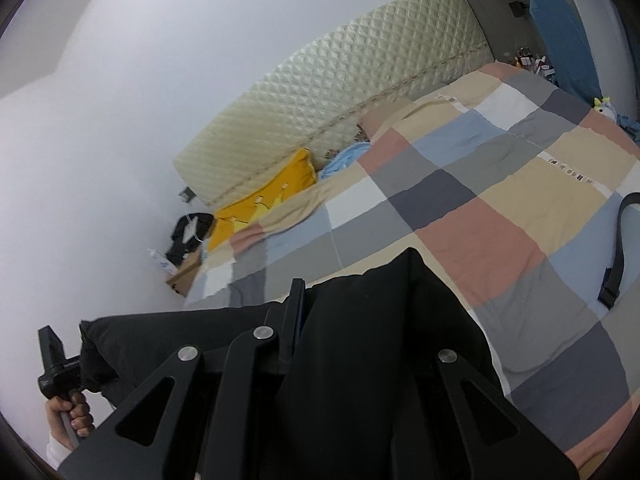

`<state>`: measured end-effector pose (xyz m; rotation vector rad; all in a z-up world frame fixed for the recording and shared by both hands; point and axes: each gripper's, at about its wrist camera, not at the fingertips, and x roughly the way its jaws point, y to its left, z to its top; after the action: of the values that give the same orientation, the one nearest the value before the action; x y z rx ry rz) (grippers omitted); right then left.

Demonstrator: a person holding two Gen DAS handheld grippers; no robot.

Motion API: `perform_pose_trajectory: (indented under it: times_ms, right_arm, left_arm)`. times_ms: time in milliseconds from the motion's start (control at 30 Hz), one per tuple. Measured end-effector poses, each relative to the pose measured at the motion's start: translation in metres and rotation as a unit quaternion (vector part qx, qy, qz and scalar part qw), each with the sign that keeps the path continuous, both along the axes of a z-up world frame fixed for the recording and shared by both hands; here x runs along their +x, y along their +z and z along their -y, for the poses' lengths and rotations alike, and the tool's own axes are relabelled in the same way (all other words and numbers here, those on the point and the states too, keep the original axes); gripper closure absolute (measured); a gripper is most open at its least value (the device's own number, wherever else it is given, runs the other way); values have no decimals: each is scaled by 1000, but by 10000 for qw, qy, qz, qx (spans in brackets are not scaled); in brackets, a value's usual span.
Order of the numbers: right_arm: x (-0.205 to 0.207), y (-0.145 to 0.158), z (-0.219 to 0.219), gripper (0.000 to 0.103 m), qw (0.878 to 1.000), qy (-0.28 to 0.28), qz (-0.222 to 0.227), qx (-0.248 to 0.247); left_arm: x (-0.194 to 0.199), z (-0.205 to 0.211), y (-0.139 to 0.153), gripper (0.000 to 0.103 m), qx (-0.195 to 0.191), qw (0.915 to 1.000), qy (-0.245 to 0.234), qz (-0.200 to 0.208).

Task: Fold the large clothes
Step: 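Lift the hem with both tools and fold it over toward the collar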

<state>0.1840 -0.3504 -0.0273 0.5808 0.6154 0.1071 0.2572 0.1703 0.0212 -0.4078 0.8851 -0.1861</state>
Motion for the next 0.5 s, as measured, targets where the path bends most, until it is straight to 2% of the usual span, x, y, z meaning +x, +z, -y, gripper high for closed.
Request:
perform_pose_trajectory:
  times_ms: [267, 433, 500]
  right_arm:
    - [60, -48, 2, 90, 9976, -102, -581, -376]
    - [86, -85, 3, 90, 9950, -110, -878, -461]
    - [94, -102, 0, 90, 9931, -80, -1014, -584]
  left_arm:
    - [57, 29, -48, 91, 621, 9971, 199, -385]
    - [85, 45, -82, 90, 902, 9939, 74, -631]
    - [94, 47, -96, 90, 896, 9932, -1, -745]
